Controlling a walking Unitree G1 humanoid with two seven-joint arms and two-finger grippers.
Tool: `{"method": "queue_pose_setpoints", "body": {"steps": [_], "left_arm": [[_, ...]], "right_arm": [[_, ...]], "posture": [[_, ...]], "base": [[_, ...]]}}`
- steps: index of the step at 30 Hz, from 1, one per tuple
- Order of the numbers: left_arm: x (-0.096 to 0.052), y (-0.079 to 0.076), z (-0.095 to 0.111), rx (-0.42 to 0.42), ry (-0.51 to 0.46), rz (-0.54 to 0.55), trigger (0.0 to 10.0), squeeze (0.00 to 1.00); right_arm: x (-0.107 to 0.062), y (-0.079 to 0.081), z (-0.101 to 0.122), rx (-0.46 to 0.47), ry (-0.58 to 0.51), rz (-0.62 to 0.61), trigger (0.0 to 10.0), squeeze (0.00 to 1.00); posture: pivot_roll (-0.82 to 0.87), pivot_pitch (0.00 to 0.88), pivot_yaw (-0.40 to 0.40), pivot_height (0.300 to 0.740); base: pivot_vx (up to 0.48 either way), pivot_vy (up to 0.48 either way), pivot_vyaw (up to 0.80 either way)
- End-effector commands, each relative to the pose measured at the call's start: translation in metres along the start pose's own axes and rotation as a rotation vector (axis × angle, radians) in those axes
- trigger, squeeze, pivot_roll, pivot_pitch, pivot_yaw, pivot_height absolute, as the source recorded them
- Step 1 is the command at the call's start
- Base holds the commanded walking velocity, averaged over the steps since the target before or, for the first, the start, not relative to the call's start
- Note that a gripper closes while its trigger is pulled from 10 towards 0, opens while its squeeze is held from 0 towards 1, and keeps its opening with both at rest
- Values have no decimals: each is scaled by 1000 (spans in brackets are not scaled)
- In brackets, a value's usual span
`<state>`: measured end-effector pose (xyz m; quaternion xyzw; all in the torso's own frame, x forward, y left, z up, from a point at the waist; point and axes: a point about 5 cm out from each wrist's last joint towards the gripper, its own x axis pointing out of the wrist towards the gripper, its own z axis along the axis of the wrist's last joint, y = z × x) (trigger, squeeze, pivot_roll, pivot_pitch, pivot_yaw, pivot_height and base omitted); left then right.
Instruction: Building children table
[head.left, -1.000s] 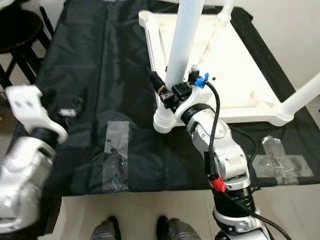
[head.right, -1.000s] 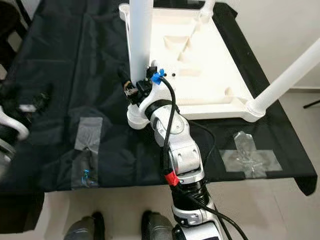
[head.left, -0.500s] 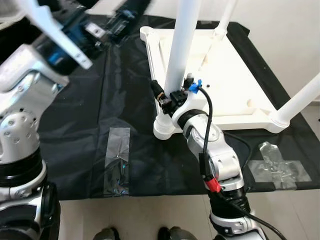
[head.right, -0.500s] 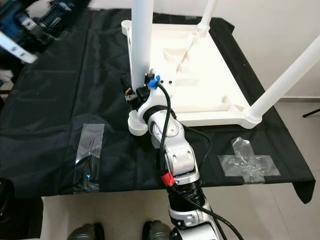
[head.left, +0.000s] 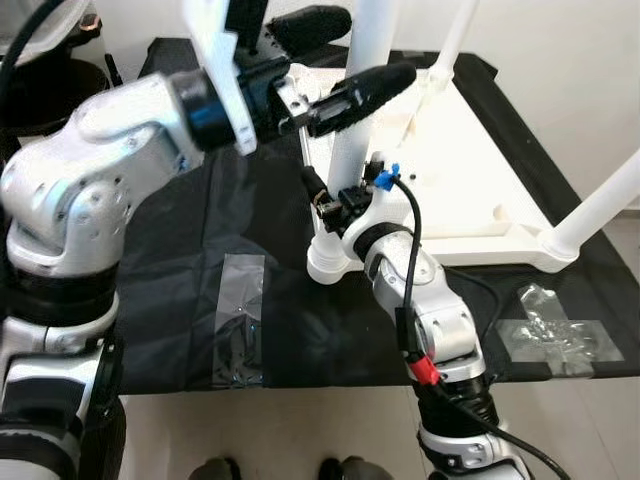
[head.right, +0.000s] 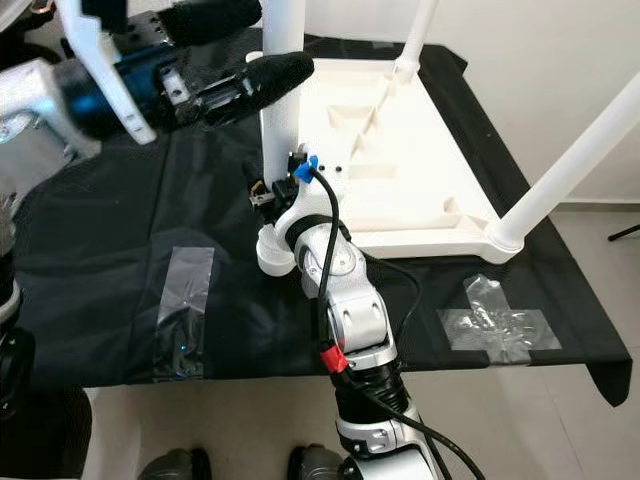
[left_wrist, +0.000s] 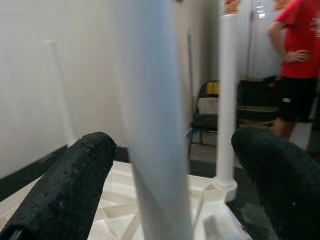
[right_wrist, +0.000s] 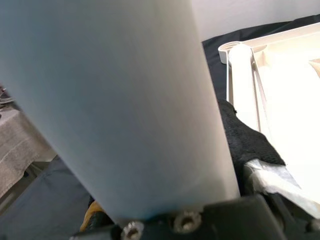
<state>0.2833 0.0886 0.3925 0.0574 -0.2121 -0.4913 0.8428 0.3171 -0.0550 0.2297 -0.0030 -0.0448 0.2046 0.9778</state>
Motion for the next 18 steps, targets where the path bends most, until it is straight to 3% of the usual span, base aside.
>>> {"method": "queue_pose_setpoints", "body": {"steps": [1, 7, 8, 10, 11, 18], "left_arm": [[9, -3, 0, -1, 25, 1, 10000, 0], [9, -2, 1, -4, 32, 44, 10000, 0], [7, 1, -3, -19, 43, 52, 7686, 0], [7, 1, -3, -19, 43, 52, 7686, 0], [6, 2, -4, -32, 49, 44, 0, 0], [6, 3, -5, -44, 64, 29, 0, 0]], "right_arm": [[-2, 7, -37, 19, 191, 28, 10000, 0], [-1, 7, -36, 19, 188, 27, 10000, 0], [-1, 7, -35, 21, 186, 26, 10000, 0], [-1, 7, -35, 21, 186, 26, 10000, 0], [-2, 7, -35, 20, 186, 26, 10000, 0], [-2, 7, -35, 18, 184, 25, 10000, 0]], "posture": [[10, 155, -93, 740], [6, 158, -90, 740], [6, 158, -90, 740], [6, 158, -90, 740], [6, 158, -90, 740], [1, 161, -87, 740]], "base": [[0, 0, 0], [0, 0, 0], [0, 0, 0], [0, 0, 0], [0, 0, 0], [0, 0, 0]]}}
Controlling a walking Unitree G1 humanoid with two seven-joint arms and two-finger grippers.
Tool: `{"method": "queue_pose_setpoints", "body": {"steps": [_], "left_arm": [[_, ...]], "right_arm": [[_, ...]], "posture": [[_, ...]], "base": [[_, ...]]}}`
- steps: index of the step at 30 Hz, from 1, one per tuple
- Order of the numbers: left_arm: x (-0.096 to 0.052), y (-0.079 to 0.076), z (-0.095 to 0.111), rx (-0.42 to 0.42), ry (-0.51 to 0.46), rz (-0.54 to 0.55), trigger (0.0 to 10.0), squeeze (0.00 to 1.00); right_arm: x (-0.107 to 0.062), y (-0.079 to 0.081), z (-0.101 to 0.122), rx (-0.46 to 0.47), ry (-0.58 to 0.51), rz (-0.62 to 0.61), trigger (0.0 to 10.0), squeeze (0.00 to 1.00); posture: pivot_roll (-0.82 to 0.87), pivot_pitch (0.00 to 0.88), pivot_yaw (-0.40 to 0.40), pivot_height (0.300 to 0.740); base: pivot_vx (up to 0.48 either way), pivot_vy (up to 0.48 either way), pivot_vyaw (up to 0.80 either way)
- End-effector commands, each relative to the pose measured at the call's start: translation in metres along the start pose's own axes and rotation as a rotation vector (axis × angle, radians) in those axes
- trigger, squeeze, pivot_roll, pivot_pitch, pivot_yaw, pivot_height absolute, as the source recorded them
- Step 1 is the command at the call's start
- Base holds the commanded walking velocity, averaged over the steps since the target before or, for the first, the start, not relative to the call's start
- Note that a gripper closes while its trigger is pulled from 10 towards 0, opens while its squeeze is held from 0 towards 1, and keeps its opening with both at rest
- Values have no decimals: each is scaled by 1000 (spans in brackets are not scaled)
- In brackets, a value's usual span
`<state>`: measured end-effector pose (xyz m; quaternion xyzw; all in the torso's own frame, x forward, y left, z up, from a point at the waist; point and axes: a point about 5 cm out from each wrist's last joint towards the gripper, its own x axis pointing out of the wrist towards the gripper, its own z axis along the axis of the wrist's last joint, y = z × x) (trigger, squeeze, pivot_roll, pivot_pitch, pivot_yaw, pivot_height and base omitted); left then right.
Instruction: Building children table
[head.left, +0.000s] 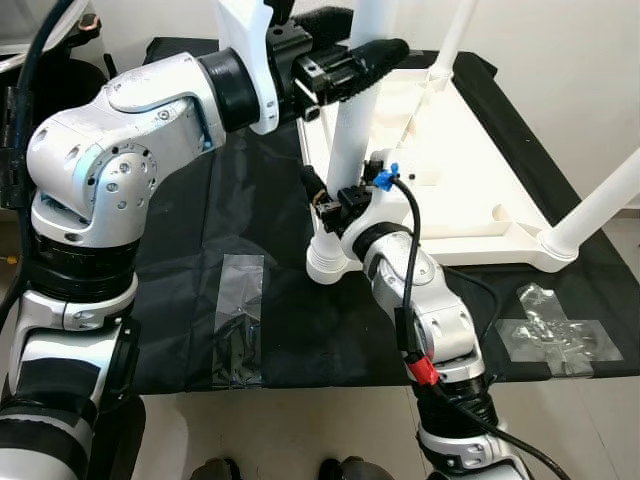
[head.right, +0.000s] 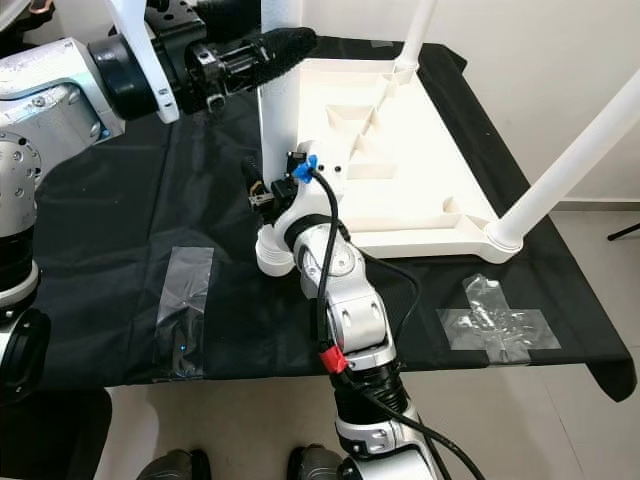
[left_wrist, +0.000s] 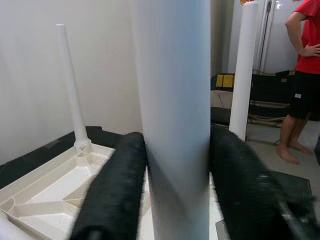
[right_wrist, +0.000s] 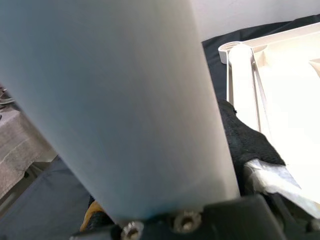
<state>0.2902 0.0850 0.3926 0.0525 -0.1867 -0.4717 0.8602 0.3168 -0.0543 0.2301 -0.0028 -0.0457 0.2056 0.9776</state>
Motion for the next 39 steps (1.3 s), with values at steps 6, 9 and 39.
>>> {"method": "queue_pose_setpoints", "body": {"steps": [6, 9, 39], "left_arm": [[0, -2, -3, -16, 43, -32, 0, 0], [0, -3, -4, -16, 62, -34, 0, 0], [2, -9, -1, -36, 78, -61, 0, 0]], "right_arm": [[-2, 5, -34, 13, 179, 24, 10000, 0], [-2, 4, -24, -17, 115, 72, 10000, 1000], [8, -92, 84, -473, -83, 854, 10000, 0]], "posture": [[1, 161, -87, 740], [-3, 163, -83, 740], [32, 200, -60, 740]], "base": [[0, 0, 0], [0, 0, 0], [0, 0, 0]]}}
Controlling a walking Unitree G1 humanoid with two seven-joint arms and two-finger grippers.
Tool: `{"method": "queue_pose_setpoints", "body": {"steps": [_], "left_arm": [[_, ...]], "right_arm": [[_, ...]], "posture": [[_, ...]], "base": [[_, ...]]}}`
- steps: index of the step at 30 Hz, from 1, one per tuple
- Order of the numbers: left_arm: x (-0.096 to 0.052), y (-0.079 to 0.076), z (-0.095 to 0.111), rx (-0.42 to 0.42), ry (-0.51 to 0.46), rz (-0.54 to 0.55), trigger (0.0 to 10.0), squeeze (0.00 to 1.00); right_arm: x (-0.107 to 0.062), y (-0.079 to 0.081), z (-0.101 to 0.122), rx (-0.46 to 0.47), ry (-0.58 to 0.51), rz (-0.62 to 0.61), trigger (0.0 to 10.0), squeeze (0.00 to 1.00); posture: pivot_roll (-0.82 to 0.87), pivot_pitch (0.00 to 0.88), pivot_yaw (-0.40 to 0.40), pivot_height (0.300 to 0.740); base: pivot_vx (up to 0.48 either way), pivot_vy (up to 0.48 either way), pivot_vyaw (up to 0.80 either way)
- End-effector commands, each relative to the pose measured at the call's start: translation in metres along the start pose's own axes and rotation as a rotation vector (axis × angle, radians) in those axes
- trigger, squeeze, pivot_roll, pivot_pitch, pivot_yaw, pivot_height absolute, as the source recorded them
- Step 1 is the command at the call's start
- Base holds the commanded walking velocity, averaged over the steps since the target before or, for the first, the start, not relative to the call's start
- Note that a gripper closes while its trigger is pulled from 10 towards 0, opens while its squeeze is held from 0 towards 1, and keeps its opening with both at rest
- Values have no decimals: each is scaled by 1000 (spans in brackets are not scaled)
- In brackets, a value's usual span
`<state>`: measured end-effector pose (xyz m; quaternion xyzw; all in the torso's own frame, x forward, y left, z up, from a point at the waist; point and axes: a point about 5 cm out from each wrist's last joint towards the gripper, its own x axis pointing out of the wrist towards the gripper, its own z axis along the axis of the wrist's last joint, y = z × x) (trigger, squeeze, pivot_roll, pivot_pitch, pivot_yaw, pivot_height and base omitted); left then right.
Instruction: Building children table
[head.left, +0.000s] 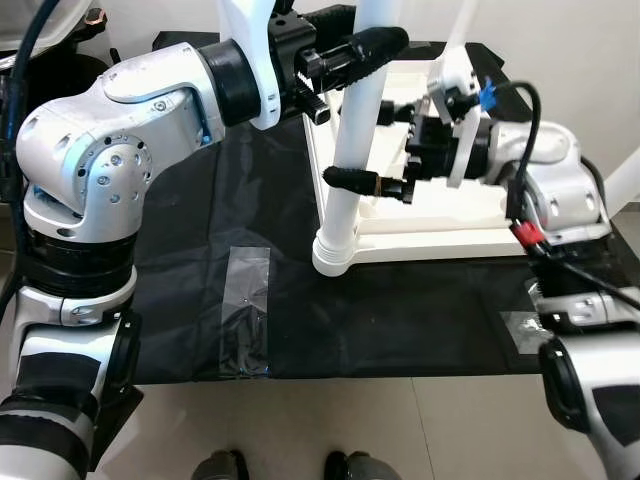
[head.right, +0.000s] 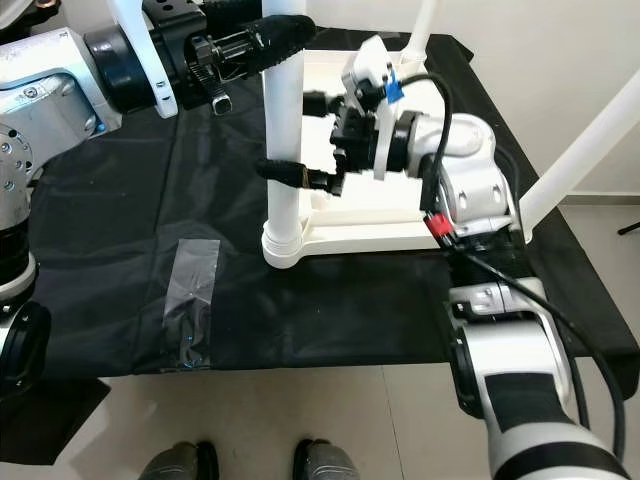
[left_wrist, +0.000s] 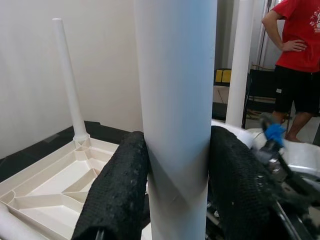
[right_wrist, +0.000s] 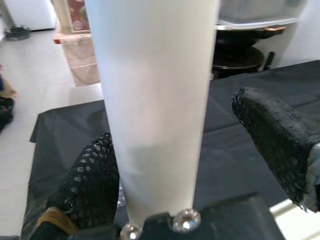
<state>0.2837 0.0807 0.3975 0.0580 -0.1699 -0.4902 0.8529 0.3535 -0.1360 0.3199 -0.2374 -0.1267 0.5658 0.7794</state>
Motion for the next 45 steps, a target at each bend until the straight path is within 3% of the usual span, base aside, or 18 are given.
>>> {"method": "queue_pose_setpoints", "body": {"steps": [1, 2, 11, 20, 21, 22, 23, 29, 32, 33, 34, 35, 37, 38, 39, 40, 42, 45], "left_arm": [[1, -3, -8, -25, 48, -20, 0, 0], [1, -4, -7, -30, 52, -25, 0, 0], [2, -8, -9, -45, 74, -45, 0, 0], [4, -11, -9, -47, 59, -63, 0, 0], [4, -11, -9, -42, 49, -55, 5804, 569], [4, -11, -9, -42, 49, -55, 5804, 569], [4, -10, -7, -46, 36, -49, 10000, 1000], [-1, -7, -2, -49, 17, -25, 10000, 1000], [-26, 3, 12, -42, -11, 38, 10000, 1000], [-26, 3, 12, -42, -11, 38, 10000, 1000], [-32, 4, 14, -44, -18, 57, 10000, 1000], [-36, 4, 16, -45, -21, 68, 10000, 1000], [-36, 4, 16, -45, -21, 68, 10000, 1000], [-39, 5, 17, -49, -25, 80, 10000, 1000], [-40, 5, 16, -54, -24, 85, 10000, 1000], [-40, 5, 16, -54, -24, 85, 10000, 1000], [-39, 6, 14, -63, -23, 87, 10000, 1000], [-39, 5, 13, -65, -23, 85, 10000, 1000]], "right_arm": [[2, 0, -2, 6, -13, 39, 10000, 0], [6, -3, -1, 26, -46, 63, 0, 0], [1, -16, 2, 76, -130, 120, 0, 0], [-4, -13, -1, 88, -130, 149, 0, 0], [-4, -13, -3, 93, -133, 149, 0, 0], [-4, -13, -3, 93, -133, 149, 0, 0], [-5, -13, -6, 100, -132, 122, 0, 0], [-8, -12, -15, 122, -114, 31, 0, 0], [9, 19, -42, 224, 4, -201, 0, 0], [9, 19, -42, 224, 4, -201, 0, 0], [21, 32, -60, 340, 85, -604, 0, 0], [19, 42, -72, 425, 176, -916, 0, 0], [19, 42, -72, 425, 176, -916, 0, 0], [33, 72, -79, 422, 237, -935, 0, 0], [46, 87, -78, 404, 237, -897, 0, 0], [46, 87, -78, 404, 237, -897, 0, 0], [65, 100, -75, 384, 193, -752, 0, 0], [68, 98, -75, 392, 184, -748, 0, 0]], "posture": [[33, 201, -59, 740], [57, 217, -56, 740], [62, 230, -46, 740], [53, 235, -38, 740], [53, 235, -38, 740], [53, 235, -38, 740], [45, 238, -34, 740], [37, 243, -40, 740], [33, 244, -69, 740], [33, 244, -69, 740], [31, 231, -87, 740], [24, 232, -80, 740], [24, 232, -80, 740], [21, 237, -53, 740], [18, 222, -54, 740], [18, 222, -54, 740], [18, 216, -57, 740], [7, 198, -58, 740]], "base": [[0, 0, 0], [0, 0, 0], [0, 0, 0], [0, 0, 0], [0, 0, 0], [0, 0, 0], [0, 0, 0], [0, 0, 0], [0, 0, 0], [0, 0, 0], [0, 0, 0], [0, 0, 0], [0, 0, 0], [0, 0, 0], [0, 0, 0], [0, 0, 0], [0, 0, 0], [0, 0, 0]]}}
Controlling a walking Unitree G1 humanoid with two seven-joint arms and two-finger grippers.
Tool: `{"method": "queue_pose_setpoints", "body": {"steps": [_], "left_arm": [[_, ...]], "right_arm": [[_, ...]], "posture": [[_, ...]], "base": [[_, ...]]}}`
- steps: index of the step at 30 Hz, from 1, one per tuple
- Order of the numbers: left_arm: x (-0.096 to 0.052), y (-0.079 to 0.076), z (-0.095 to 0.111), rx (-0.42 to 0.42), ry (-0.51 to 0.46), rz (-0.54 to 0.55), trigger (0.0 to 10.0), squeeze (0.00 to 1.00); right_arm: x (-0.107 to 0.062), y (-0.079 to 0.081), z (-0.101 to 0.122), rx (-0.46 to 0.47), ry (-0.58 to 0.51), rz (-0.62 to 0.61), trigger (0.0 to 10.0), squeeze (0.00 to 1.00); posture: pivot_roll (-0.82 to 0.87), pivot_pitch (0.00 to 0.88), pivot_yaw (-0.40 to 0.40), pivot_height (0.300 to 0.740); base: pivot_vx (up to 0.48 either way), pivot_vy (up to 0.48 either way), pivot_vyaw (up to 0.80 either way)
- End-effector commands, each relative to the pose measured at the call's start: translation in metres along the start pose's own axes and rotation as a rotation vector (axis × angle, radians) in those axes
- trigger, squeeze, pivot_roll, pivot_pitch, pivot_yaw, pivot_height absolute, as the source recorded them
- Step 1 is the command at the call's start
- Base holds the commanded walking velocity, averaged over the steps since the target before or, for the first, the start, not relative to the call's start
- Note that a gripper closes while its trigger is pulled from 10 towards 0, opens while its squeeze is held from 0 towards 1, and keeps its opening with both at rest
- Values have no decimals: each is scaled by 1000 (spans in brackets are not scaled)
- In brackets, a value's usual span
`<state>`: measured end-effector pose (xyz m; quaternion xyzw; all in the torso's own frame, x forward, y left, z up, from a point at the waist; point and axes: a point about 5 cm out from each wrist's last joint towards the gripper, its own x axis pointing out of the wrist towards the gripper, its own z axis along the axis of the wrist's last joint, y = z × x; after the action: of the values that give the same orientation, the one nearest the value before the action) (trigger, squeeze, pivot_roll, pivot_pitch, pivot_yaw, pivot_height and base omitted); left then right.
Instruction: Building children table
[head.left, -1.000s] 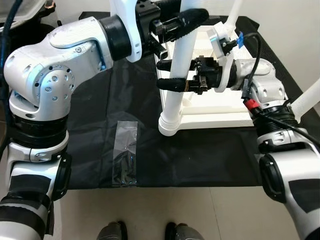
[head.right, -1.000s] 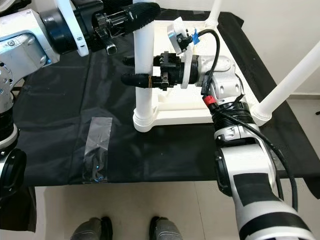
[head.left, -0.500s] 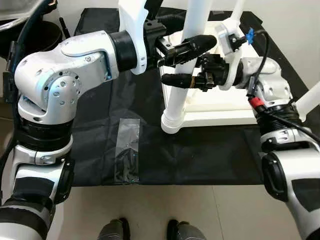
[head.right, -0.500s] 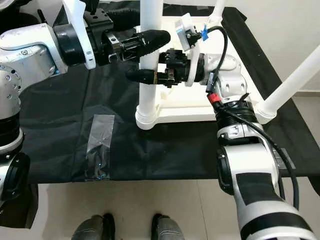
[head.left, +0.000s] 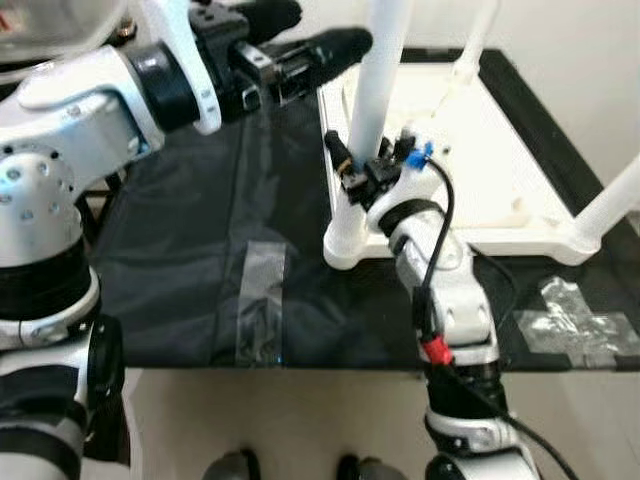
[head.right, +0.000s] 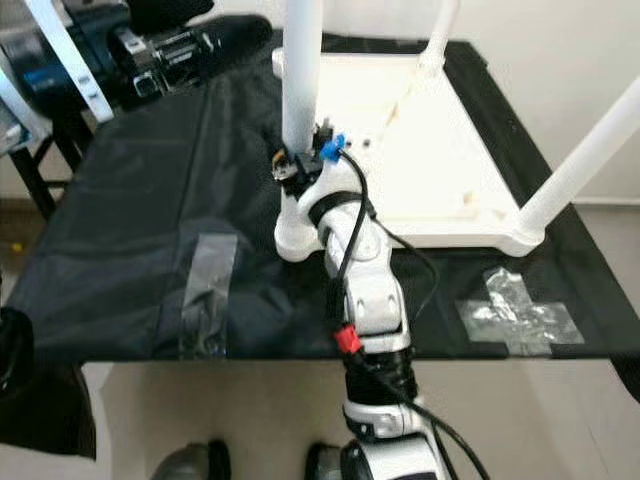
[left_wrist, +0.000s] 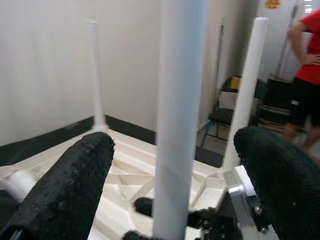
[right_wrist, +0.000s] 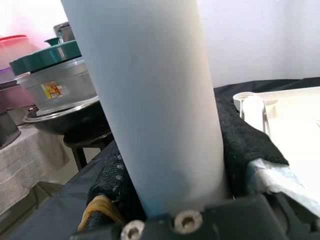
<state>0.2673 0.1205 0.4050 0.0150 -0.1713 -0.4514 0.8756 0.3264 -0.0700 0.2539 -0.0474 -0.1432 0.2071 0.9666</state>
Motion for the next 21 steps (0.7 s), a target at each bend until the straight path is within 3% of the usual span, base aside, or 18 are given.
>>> {"method": "queue_pose_setpoints", "body": {"steps": [1, 6, 7, 8, 9, 10, 12, 13, 14, 15, 17, 18, 19, 20, 21], "left_arm": [[0, -3, -4, -11, 10, -10, 10000, 1000], [2, 0, -34, -75, 34, 64, 10000, 1000], [-3, 2, -48, -100, 49, 116, 10000, 1000], [-3, 2, -48, -100, 49, 116, 10000, 1000], [-12, 5, -60, -118, 64, 169, 10000, 1000], [-24, 8, -73, -139, 79, 231, 10000, 553], [-24, 8, -73, -139, 79, 231, 10000, 553], [-35, 10, -82, -157, 89, 285, 10000, 0], [-55, 16, -96, -188, 100, 389, 10000, 0], [-55, 16, -96, -188, 100, 389, 10000, 0], [-81, 21, -112, -220, 119, 531, 10000, 0], [-81, 21, -112, -220, 119, 531, 10000, 0], [-94, 23, -121, -232, 132, 606, 10000, 0], [-94, 23, -121, -232, 132, 606, 10000, 0], [-105, 23, -129, -248, 138, 672, 10000, 0]], "right_arm": [[-7, 12, -51, 13, 238, 63, 0, 0], [-10, 19, -47, 11, 266, -34, 0, 0], [-11, 19, -46, 7, 277, -49, 10000, 0], [-11, 19, -46, 7, 277, -49, 10000, 0], [-12, 18, -46, 3, 275, -51, 10000, 0], [-13, 16, -44, -18, 256, -37, 10000, 0], [-13, 16, -44, -18, 256, -37, 10000, 0], [-14, 13, -43, -21, 234, -16, 10000, 1000], [-16, 4, -40, -30, 190, 25, 10000, 1000], [-16, 4, -40, -30, 190, 25, 10000, 1000], [-19, -8, -36, -33, 135, 96, 10000, 1000], [-19, -8, -36, -33, 135, 96, 10000, 1000], [-20, -13, -35, -32, 117, 139, 10000, 1000], [-20, -13, -35, -32, 117, 139, 10000, 1000], [-22, -16, -34, -32, 106, 189, 10000, 1000]], "posture": [[10, 189, -61, 740], [8, 175, -59, 740], [4, 166, -55, 740], [4, 166, -55, 740], [1, 161, -54, 740], [-2, 155, -53, 740], [-2, 155, -53, 740], [-4, 153, -52, 740], [-8, 143, -52, 740], [-8, 143, -52, 740], [-7, 140, -52, 740], [-7, 140, -52, 740], [-5, 137, -53, 740], [-5, 137, -53, 740], [-6, 134, -53, 740]], "base": [[0, 0, 0], [0, 0, 0], [0, 0, 0], [0, 0, 0], [0, 0, 0], [0, 0, 0], [0, 0, 0], [0, 0, 0], [0, 0, 0], [0, 0, 0], [0, 0, 0], [0, 0, 0], [0, 0, 0], [0, 0, 0], [0, 0, 0]]}}
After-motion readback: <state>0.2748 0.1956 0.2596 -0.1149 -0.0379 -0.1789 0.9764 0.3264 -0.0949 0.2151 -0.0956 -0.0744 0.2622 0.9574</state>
